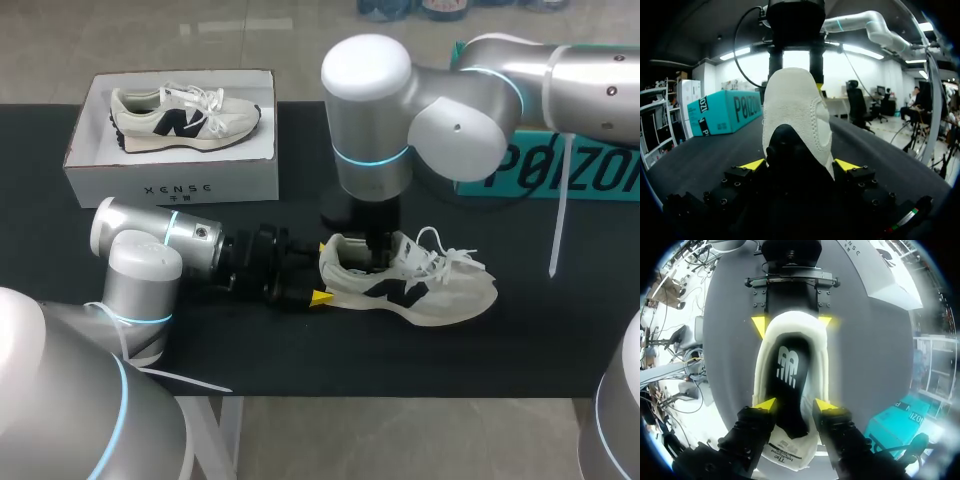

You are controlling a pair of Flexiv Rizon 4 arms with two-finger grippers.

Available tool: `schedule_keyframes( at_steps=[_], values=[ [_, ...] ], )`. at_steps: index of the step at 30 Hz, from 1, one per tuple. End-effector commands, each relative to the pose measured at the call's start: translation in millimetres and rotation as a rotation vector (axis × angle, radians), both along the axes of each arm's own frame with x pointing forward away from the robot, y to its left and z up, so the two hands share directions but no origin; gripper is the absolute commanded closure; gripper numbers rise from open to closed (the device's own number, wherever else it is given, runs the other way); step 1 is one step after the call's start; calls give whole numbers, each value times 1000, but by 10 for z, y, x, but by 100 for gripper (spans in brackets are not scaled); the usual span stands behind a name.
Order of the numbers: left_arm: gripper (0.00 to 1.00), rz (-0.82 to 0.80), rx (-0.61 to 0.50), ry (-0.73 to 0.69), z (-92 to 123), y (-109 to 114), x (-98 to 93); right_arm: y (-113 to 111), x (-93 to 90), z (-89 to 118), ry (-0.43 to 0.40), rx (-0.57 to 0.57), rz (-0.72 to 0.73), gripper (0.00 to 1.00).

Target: Take the shoe out of the shoebox, open the shoe tongue, remove and reinsert the insole, then place the shoe into the shoebox

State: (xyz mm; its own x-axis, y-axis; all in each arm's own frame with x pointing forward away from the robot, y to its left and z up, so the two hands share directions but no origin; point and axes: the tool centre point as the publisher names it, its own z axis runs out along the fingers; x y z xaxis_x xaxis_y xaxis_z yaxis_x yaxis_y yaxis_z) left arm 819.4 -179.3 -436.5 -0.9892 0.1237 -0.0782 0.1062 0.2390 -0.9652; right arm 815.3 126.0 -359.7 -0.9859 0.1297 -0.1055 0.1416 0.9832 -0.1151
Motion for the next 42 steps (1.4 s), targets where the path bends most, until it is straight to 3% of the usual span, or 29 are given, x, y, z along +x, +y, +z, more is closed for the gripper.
schedule_keyframes(
  at_steps=[1,7,15,20,26,29,31,32,33,34,42],
  values=[
    [100,1,2,0,-31,-17,6,-25,36,-61,8,-3,-1,54],
    [100,1,2,0,-31,-17,6,-67,103,-199,15,-8,-3,54],
    [100,1,2,0,-31,-17,6,-62,249,-558,59,-10,4,53],
    [100,1,2,0,-31,-17,6,-43,240,-743,87,-10,12,51],
    [100,1,2,0,-31,-17,6,-51,161,-809,112,-11,14,52],
    [100,1,2,0,-31,-17,6,-55,107,-822,121,-17,17,58],
    [100,1,2,0,-31,-17,6,-46,67,-838,129,-25,20,69],
    [100,1,2,0,-31,-17,6,-38,30,-863,133,-30,21,82],
    [100,1,2,0,-31,-17,6,-36,13,-877,135,-30,22,87],
    [100,1,2,0,-31,-17,6,-29,-26,-899,141,-31,24,100],
    [100,1,2,0,-31,-17,6,-23,-109,-973,154,-25,29,100]
  ],
)
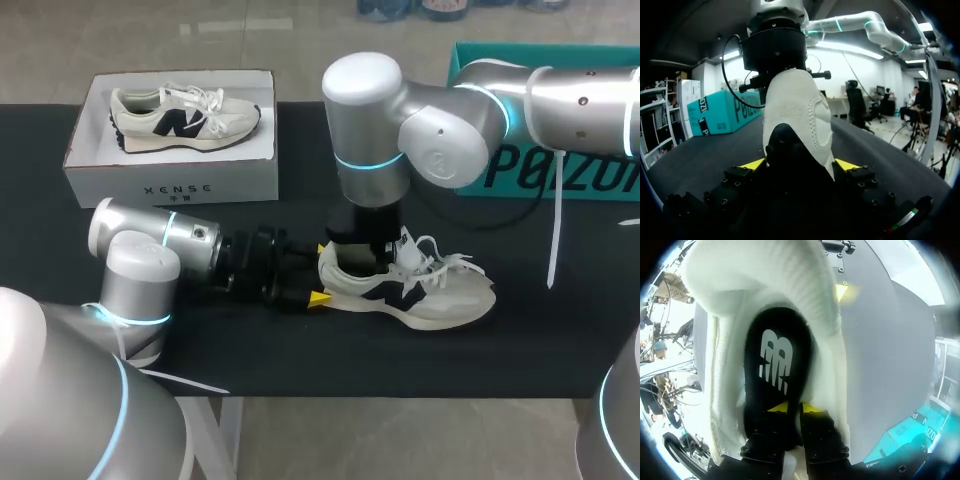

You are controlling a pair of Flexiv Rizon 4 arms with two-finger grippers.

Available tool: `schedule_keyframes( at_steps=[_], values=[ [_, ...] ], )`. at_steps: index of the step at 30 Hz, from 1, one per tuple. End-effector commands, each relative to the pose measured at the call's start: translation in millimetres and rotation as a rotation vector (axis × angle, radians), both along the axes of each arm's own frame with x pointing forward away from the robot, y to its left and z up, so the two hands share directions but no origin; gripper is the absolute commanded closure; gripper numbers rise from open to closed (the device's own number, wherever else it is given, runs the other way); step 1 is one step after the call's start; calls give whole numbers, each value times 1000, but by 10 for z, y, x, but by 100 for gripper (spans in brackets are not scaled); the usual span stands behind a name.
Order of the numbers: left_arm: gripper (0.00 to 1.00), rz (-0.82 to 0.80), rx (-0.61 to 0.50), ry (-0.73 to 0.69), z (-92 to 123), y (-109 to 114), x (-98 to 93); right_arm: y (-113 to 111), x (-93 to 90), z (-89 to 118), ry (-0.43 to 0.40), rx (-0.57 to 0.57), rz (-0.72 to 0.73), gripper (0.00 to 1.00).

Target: Take the shoe out of the shoebox, open the shoe tongue, remove and reinsert the insole, then place the shoe into the shoebox

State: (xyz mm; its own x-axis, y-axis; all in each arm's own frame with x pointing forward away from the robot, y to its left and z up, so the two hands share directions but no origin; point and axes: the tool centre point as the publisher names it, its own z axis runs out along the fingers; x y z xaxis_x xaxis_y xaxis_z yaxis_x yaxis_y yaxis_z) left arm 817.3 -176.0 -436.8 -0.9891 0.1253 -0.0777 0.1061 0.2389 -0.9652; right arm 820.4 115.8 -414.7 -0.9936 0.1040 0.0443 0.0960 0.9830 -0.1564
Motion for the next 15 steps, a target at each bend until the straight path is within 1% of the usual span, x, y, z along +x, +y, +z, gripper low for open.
schedule_keyframes(
  at_steps=[1,15],
  values=[
    [100,3,2,-1,-28,-50,27,77,-163,-417,-1,0,4,100],
    [100,3,2,-1,-28,-50,27,105,-215,-245,-24,-1,24,100]
  ],
)
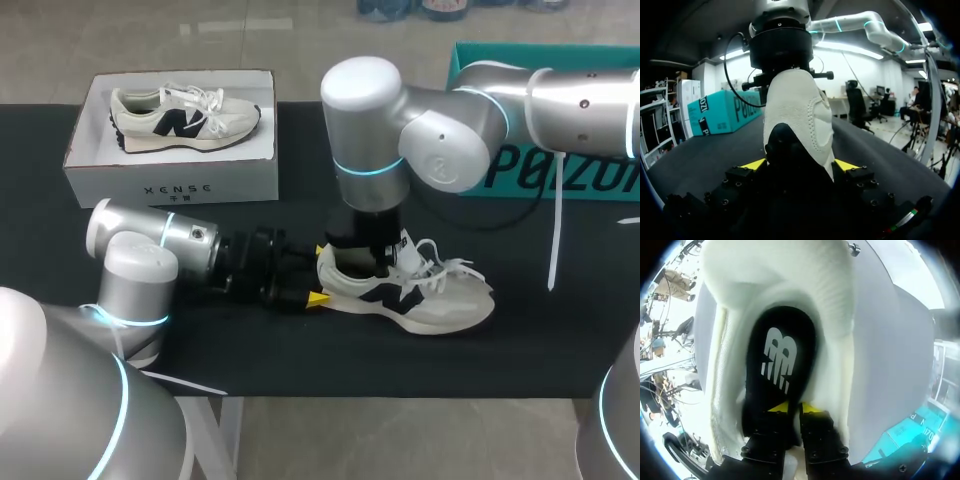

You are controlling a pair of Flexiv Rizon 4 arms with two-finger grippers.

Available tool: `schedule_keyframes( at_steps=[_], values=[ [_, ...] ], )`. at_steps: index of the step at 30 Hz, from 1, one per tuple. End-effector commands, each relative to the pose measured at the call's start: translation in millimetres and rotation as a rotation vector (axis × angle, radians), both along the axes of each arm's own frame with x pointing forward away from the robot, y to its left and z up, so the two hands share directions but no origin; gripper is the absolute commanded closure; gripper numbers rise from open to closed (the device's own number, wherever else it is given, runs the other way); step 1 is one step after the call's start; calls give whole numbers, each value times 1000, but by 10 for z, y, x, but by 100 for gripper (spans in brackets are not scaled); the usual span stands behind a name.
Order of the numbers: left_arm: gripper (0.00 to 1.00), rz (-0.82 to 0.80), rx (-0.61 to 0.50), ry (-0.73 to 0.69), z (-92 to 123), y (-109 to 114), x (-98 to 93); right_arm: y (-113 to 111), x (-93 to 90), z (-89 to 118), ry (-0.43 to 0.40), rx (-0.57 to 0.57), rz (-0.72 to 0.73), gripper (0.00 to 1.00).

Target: Take the shoe out of the shoebox, open the shoe tongue, remove and reinsert the insole, then place the shoe into the shoebox

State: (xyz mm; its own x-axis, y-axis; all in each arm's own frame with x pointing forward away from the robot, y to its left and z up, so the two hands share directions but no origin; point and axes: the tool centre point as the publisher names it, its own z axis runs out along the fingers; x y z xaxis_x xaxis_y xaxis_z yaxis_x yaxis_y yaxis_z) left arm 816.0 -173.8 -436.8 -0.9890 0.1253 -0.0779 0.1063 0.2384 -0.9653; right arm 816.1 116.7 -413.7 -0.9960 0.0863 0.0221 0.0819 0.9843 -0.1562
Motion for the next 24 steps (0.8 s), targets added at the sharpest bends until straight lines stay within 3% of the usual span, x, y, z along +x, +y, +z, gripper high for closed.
schedule_keyframes(
  at_steps=[1,24],
  values=[
    [100,3,3,0,-28,-72,39,102,-175,-241,-4,3,10,100],
    [100,3,3,0,-28,-72,39,169,-167,125,-14,62,72,100]
  ],
)
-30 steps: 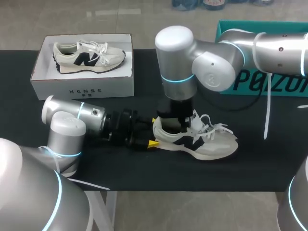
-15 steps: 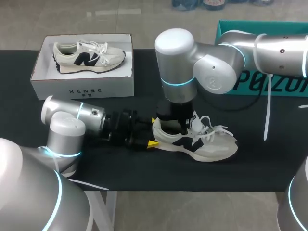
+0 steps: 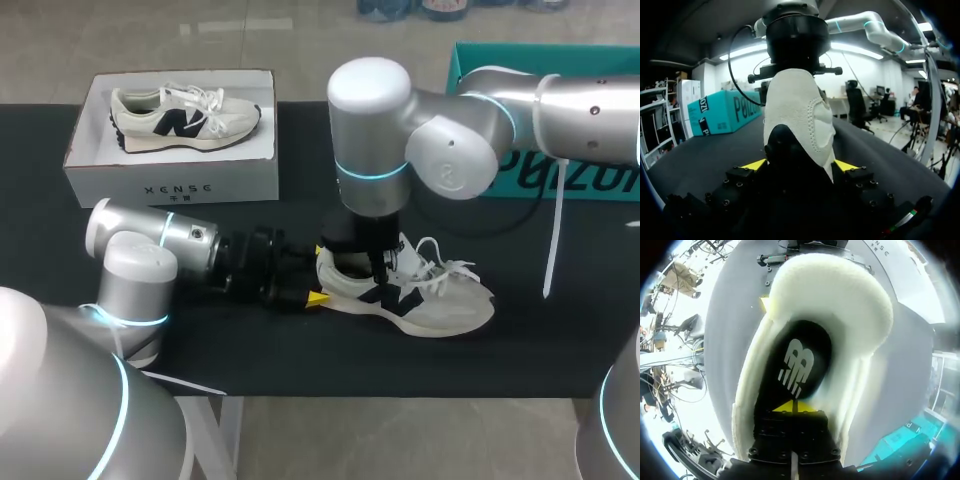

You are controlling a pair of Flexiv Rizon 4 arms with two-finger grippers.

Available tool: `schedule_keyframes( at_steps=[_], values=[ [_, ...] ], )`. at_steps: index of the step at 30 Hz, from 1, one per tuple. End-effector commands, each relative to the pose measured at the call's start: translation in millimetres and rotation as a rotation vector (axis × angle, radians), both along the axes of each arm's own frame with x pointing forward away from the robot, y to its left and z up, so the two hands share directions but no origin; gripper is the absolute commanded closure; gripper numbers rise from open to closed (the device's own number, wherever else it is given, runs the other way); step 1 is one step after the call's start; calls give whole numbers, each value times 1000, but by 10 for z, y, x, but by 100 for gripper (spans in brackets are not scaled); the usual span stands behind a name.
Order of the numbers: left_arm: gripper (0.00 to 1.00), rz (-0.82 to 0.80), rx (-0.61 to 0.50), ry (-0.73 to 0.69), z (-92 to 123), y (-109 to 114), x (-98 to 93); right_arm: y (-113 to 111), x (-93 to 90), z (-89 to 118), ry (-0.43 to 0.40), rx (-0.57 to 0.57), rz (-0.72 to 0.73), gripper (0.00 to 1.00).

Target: Take the shoe out of the shoebox, open the shoe tongue, remove and reinsert the insole, then place the shoe into the shoebox

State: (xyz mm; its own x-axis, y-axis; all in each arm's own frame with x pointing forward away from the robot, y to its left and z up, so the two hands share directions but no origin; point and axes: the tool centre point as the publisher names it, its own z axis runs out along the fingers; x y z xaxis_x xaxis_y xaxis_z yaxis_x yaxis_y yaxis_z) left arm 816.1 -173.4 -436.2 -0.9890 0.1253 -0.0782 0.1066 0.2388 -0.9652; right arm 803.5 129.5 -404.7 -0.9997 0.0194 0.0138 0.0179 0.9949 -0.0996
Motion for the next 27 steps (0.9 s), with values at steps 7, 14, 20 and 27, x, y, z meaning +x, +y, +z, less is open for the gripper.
schedule_keyframes(
  at_steps=[7,14,20,27],
  values=[
    [100,3,2,0,-33,-76,39,38,-1,126,-8,22,16,100],
    [100,3,2,0,-33,-76,39,36,48,254,-26,27,25,100],
    [100,3,2,0,-33,-76,39,37,80,375,-62,21,29,100],
    [100,3,2,0,-33,-76,39,17,94,510,-85,0,27,100]
  ],
)
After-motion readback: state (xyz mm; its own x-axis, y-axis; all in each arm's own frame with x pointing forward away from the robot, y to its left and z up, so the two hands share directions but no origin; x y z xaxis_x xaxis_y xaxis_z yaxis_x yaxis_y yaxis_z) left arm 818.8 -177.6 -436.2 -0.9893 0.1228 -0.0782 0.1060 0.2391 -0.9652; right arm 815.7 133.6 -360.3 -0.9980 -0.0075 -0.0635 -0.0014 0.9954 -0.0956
